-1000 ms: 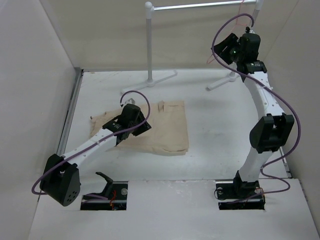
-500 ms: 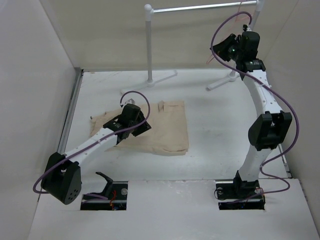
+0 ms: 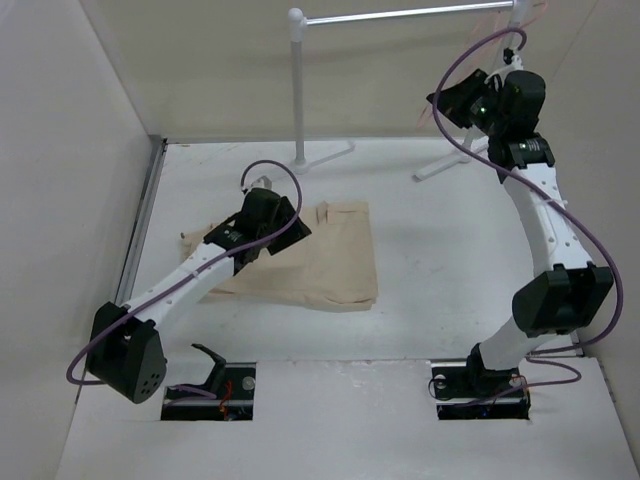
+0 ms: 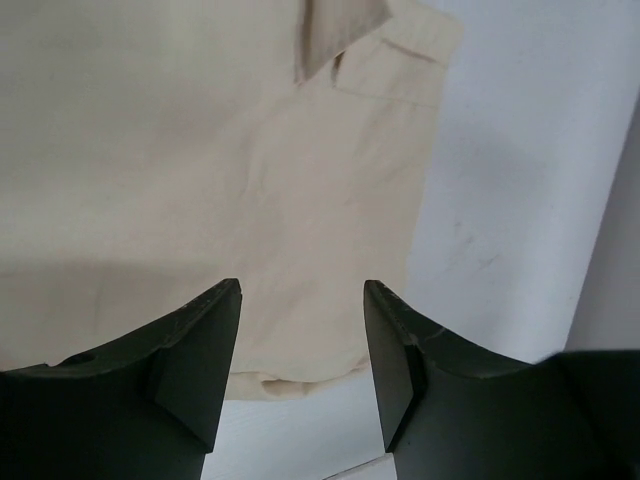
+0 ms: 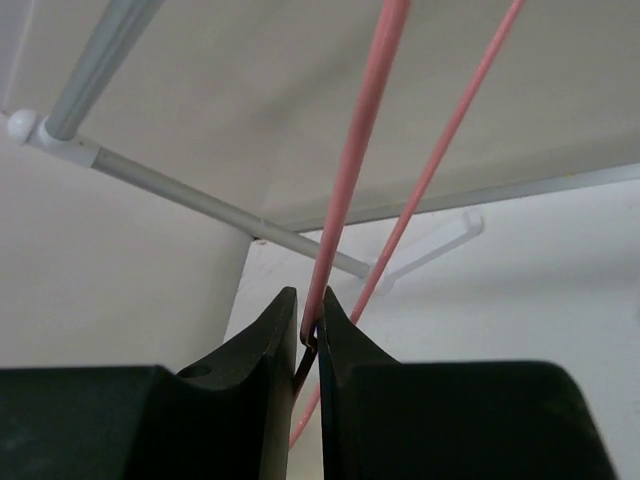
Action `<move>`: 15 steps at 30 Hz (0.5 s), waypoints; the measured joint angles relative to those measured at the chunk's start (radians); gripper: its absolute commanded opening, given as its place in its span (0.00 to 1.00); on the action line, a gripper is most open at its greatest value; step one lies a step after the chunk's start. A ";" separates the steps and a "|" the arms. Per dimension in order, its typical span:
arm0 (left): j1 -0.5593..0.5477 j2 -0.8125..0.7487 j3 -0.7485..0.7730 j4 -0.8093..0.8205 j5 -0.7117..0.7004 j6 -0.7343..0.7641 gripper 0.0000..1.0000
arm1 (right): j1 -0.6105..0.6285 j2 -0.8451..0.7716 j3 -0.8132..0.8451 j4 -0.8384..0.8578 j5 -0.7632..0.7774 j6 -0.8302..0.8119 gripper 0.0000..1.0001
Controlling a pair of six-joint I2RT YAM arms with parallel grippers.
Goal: Place the trousers on the hanger
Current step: Pick up the hanger from the clothesline.
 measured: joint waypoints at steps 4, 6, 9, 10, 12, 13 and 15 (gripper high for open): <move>0.004 0.016 0.099 -0.017 0.023 0.008 0.51 | 0.029 -0.061 -0.145 0.011 0.001 -0.026 0.12; 0.004 0.026 0.164 -0.028 0.036 0.012 0.51 | 0.056 -0.079 -0.204 0.004 0.006 -0.050 0.12; 0.004 0.046 0.269 -0.037 0.058 0.018 0.51 | 0.105 -0.095 -0.250 -0.039 0.029 -0.097 0.11; 0.004 0.056 0.308 -0.038 0.066 0.019 0.51 | 0.118 -0.103 -0.259 -0.053 0.040 -0.113 0.11; 0.003 0.085 0.393 -0.040 0.081 0.022 0.51 | 0.148 -0.130 -0.281 -0.089 0.064 -0.150 0.10; 0.002 0.101 0.430 -0.040 0.087 0.022 0.51 | 0.162 -0.146 -0.291 -0.106 0.078 -0.165 0.10; -0.004 0.139 0.508 -0.035 0.097 0.023 0.52 | 0.193 -0.188 -0.320 -0.139 0.112 -0.196 0.10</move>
